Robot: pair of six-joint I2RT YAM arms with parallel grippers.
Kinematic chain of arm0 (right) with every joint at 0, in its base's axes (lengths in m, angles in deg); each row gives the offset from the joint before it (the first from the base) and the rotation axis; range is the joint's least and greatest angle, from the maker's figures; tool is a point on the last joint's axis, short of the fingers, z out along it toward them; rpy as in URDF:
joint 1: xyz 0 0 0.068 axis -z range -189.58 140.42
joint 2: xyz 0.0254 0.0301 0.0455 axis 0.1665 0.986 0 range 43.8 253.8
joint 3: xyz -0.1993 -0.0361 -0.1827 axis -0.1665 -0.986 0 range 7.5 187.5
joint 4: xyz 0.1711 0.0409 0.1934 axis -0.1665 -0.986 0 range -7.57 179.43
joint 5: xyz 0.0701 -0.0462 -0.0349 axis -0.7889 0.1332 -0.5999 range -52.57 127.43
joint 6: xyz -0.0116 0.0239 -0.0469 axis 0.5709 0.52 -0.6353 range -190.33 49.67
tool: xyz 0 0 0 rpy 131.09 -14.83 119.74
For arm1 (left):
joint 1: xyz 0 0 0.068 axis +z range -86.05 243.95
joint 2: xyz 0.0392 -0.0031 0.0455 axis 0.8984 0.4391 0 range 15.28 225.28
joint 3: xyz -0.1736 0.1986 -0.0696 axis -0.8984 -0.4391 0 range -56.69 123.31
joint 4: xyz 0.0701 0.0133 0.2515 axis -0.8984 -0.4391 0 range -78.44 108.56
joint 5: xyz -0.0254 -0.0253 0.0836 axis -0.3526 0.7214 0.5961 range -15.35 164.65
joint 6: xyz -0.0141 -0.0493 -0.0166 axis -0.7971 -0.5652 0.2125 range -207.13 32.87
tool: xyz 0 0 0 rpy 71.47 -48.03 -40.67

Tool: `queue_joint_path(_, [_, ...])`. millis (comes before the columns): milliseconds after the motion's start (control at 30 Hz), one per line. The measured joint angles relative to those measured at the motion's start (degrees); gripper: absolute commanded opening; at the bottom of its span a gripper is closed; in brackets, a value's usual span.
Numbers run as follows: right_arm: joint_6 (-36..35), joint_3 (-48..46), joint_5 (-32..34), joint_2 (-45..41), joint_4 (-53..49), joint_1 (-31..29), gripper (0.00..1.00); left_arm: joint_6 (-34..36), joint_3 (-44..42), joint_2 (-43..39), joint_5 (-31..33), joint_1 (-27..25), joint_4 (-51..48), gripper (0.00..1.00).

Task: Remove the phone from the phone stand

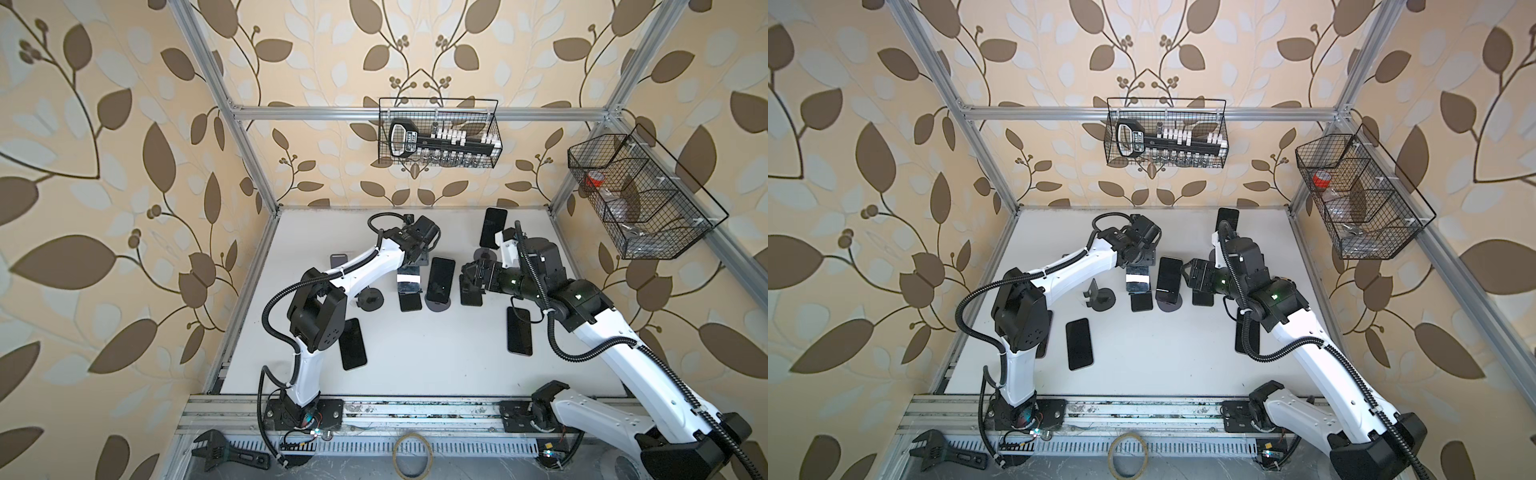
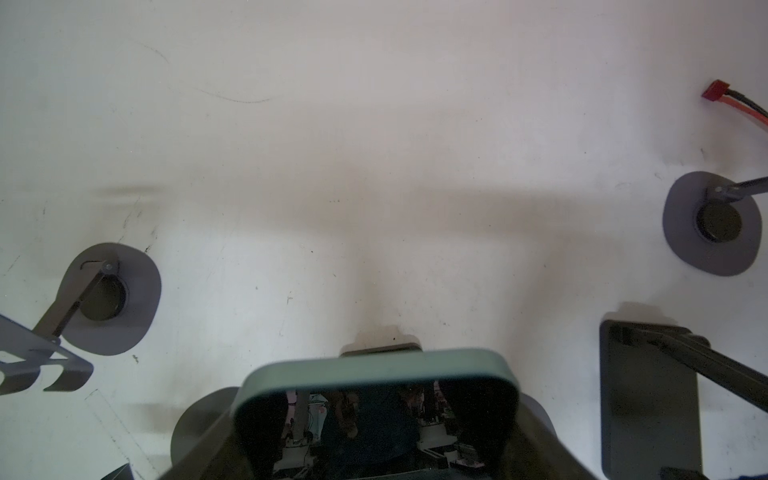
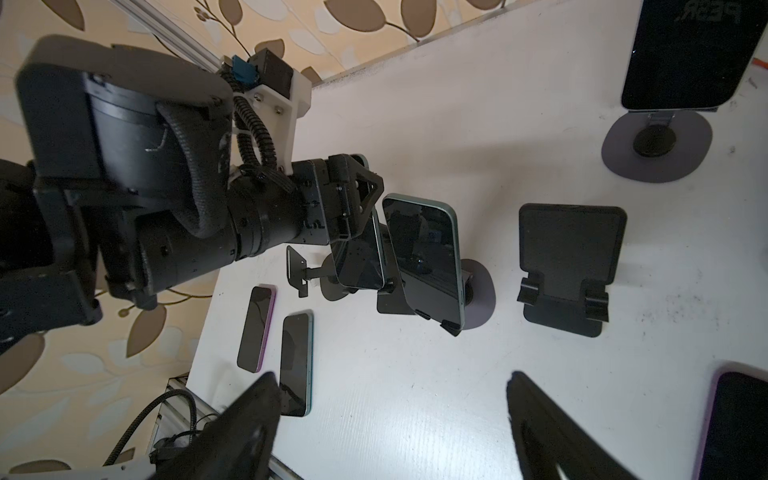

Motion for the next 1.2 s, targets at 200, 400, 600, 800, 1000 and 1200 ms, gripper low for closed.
queue_joint_path(200, [-0.02, 0.0, 0.0, 0.0, 0.02, 0.0, 0.86, -0.22, 0.0, 0.0, -0.13, 0.0, 0.0, 0.64])
queue_joint_path(400, [-0.04, 0.02, 0.0, 0.02, 0.02, 0.0, 0.86, -0.74, -0.11, -0.04, -0.15, 0.0, 0.07, 0.63])
queue_joint_path(600, [-0.02, 0.02, -0.02, 0.22, 0.09, 0.0, 0.86, -1.01, -0.22, -0.15, -0.35, 0.0, 0.31, 0.56])
queue_joint_path(800, [0.0, 0.04, -0.02, 0.22, 0.37, 0.0, 0.86, -1.07, -1.16, -1.03, -0.37, 0.02, 1.09, 0.56])
queue_joint_path(1000, [0.0, 0.02, -0.09, 0.22, 0.59, 0.0, 0.86, -1.14, -1.99, -2.56, -0.37, 0.02, 1.62, 0.55])
queue_joint_path(1200, [0.0, 0.02, -0.24, 0.22, 1.05, 0.0, 0.86, -1.14, -1.99, -3.67, -0.35, 0.02, 1.75, 0.55])
